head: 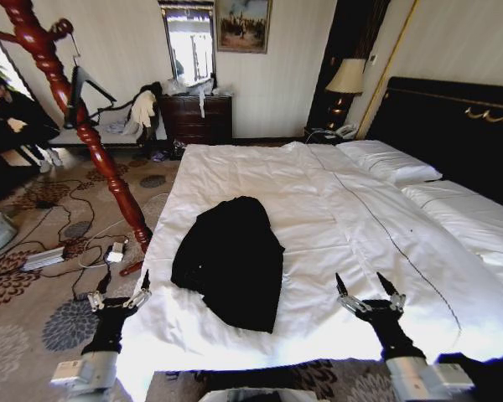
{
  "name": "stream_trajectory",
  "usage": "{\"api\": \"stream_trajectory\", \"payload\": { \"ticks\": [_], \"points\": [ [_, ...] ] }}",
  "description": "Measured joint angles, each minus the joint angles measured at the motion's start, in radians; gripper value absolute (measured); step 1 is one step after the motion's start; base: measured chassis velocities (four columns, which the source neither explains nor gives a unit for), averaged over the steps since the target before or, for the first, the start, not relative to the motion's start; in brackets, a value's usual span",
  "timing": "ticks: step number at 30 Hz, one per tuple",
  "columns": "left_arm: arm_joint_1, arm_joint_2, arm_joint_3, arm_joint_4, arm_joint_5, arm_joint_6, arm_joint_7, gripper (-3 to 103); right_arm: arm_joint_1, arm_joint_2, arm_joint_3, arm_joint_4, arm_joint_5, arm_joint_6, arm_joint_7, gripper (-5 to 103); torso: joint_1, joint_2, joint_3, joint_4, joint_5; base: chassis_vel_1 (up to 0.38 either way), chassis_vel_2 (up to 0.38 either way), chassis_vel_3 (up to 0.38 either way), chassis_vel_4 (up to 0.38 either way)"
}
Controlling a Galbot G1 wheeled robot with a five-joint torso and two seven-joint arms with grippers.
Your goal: Pick up the clothes from the bed and hang them on the clothes hanger.
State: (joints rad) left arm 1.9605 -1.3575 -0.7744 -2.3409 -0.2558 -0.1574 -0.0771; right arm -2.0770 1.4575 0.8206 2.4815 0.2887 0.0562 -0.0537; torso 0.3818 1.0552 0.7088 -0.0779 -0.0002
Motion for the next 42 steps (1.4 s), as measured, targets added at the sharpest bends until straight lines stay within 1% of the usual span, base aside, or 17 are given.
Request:
{"api": "stream_trajectory", "payload": {
  "ticks": [9, 13, 14, 17, 21, 22, 24, 25, 28, 30, 31, 33, 34, 35, 36, 39, 42],
  "points": [
    [-0.034, 0.054, 0.058, 0.033, -0.080, 0.087, -0.042, 96, 0.004, -0.009, -0.040, -0.038, 0.010, -0.017, 0.009, 100, 0.000, 0.000, 0.000, 0.0000, 0.0001, 0.000, 0.000, 0.000, 0.000],
    [-0.092, 0.103, 0.101, 0.081, -0.123, 0.163, -0.100, 96, 0.005, -0.014, -0.062, -0.060, 0.023, -0.027, 0.013, 100, 0.000, 0.000, 0.000, 0.0000, 0.0001, 0.000, 0.000, 0.000, 0.000],
    [-0.092, 0.103, 0.101, 0.081, -0.123, 0.163, -0.100, 96, 0.005, -0.014, -0.062, -0.060, 0.023, -0.027, 0.013, 100, 0.000, 0.000, 0.000, 0.0000, 0.0001, 0.000, 0.000, 0.000, 0.000],
    [-0.147, 0.133, 0.127, 0.120, -0.187, 0.223, -0.140, 96, 0.006, -0.018, -0.077, -0.073, 0.037, -0.036, 0.016, 100, 0.000, 0.000, 0.000, 0.0000, 0.0001, 0.000, 0.000, 0.000, 0.000],
    [-0.227, 0.166, 0.160, 0.179, -0.269, 0.283, -0.186, 96, 0.008, -0.029, -0.101, -0.082, 0.098, -0.065, 0.023, 100, 0.000, 0.000, 0.000, 0.0000, 0.0001, 0.000, 0.000, 0.000, 0.000],
    [-0.247, 0.175, 0.173, 0.195, -0.280, 0.290, -0.194, 96, 0.008, -0.032, -0.106, -0.082, 0.119, -0.076, 0.025, 100, 0.000, 0.000, 0.000, 0.0004, 0.0002, 0.000, 0.000, 0.000, 0.000],
    [-0.297, 0.203, 0.208, 0.227, -0.293, 0.302, -0.211, 96, 0.008, -0.043, -0.115, -0.080, 0.204, -0.116, 0.031, 100, 0.000, 0.000, 0.000, -0.0006, -0.0001, 0.000, 0.000, 0.000, 0.000],
    [-0.297, 0.203, 0.208, 0.227, -0.293, 0.302, -0.211, 96, 0.008, -0.043, -0.115, -0.080, 0.204, -0.116, 0.031, 100, 0.000, 0.000, 0.000, -0.0006, -0.0001, 0.000, 0.000, 0.000, 0.000],
    [-0.318, 0.231, 0.236, 0.234, -0.293, 0.306, -0.214, 96, 0.053, -0.069, -0.103, -0.051, 0.430, -0.220, 0.072, 100, 0.000, 0.000, 0.000, -0.0002, 0.0001, 0.000, 0.000, 0.000, 0.000],
    [-0.307, 0.241, 0.233, 0.234, -0.275, 0.303, -0.206, 96, 0.136, -0.097, -0.058, -0.020, 0.719, -0.354, 0.167, 100, 0.000, 0.000, 0.000, 0.0000, -0.0001, 0.000, 0.000, 0.000, 0.000],
    [-0.307, 0.241, 0.233, 0.234, -0.275, 0.303, -0.206, 96, 0.136, -0.097, -0.058, -0.020, 0.719, -0.354, 0.167, 100, 0.000, 0.000, 0.000, 0.0000, -0.0001, 0.000, 0.000, 0.000, 0.000],
    [-0.289, 0.244, 0.220, 0.232, -0.267, 0.298, -0.199, 96, 0.205, -0.118, -0.023, -0.024, 0.910, -0.430, 0.245, 100, 0.000, 0.000, 0.000, 0.0002, 0.0001, 0.000, 0.000, 0.000, 0.000],
    [-0.272, 0.245, 0.209, 0.227, -0.264, 0.294, -0.195, 96, 0.263, -0.143, 0.004, -0.050, 1.052, -0.478, 0.302, 100, 0.000, 0.000, 0.000, 0.0004, 0.0001, 0.000, 0.000, 0.000, 0.000],
    [-0.257, 0.248, 0.199, 0.219, -0.258, 0.291, -0.190, 96, 0.314, -0.166, 0.020, -0.082, 1.145, -0.507, 0.340, 100, 0.000, 0.000, 0.000, 0.0003, 0.0005, 0.000, 0.000, 0.000, 0.000],
    [-0.257, 0.248, 0.199, 0.219, -0.258, 0.291, -0.190, 96, 0.314, -0.166, 0.020, -0.082, 1.145, -0.507, 0.340, 100, 0.000, 0.000, 0.000, 0.0003, 0.0005, 0.000, 0.000, 0.000, 0.000],
    [-0.224, 0.258, 0.182, 0.197, -0.249, 0.288, -0.188, 96, 0.436, -0.241, 0.032, -0.178, 1.299, -0.560, 0.407, 100, 0.000, 0.000, 0.000, 0.0005, 0.0003, 0.000, 0.000, 0.000, 0.000],
    [-0.214, 0.267, 0.178, 0.185, -0.247, 0.288, -0.188, 96, 0.487, -0.267, 0.024, -0.229, 1.310, -0.568, 0.413, 100, 0.000, 0.000, 0.000, 0.0003, 0.0003, 0.000, 0.000, 0.000, 0.000]
  ]
}}
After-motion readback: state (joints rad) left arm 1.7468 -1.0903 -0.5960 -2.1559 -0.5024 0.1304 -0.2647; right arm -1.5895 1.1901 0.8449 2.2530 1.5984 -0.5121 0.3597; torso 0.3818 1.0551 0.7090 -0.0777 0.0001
